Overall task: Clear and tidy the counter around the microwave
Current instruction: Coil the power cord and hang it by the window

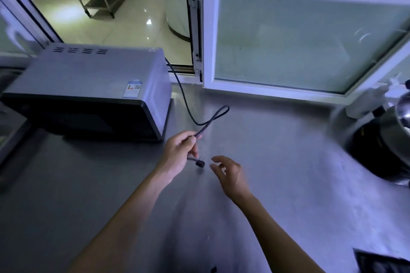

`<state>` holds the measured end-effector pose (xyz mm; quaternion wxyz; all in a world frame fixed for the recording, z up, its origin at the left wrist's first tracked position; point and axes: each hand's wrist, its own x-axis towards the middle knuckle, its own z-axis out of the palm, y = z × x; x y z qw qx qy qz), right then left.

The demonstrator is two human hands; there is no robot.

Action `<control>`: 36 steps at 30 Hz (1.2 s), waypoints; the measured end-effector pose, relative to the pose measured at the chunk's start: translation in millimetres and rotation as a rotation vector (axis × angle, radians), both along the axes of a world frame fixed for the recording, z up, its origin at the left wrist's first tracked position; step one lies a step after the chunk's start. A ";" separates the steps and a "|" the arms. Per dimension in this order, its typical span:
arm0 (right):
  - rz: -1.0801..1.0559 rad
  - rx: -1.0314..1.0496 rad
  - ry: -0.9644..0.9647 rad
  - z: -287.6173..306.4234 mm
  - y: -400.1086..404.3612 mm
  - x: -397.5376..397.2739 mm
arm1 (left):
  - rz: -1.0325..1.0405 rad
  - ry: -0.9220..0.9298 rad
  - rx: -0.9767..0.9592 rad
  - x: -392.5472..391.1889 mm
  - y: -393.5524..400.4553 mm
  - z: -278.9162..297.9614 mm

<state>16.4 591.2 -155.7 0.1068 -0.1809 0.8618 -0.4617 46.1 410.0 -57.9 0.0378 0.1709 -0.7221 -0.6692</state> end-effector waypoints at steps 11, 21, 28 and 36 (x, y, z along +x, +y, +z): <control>-0.158 -0.151 0.030 97.1 -21.0 -66.0 | 0.023 0.232 -0.107 36.1 -14.7 38.4; -0.107 -0.177 -0.049 101.2 -51.0 -64.7 | 0.314 0.367 -0.173 63.7 -40.2 37.0; -0.258 -0.362 -0.066 124.2 -65.0 -56.2 | 0.330 0.379 -0.198 56.3 -72.8 26.7; -0.405 -0.537 0.104 182.8 -112.0 -44.0 | 0.226 0.404 -0.118 33.4 -132.9 31.0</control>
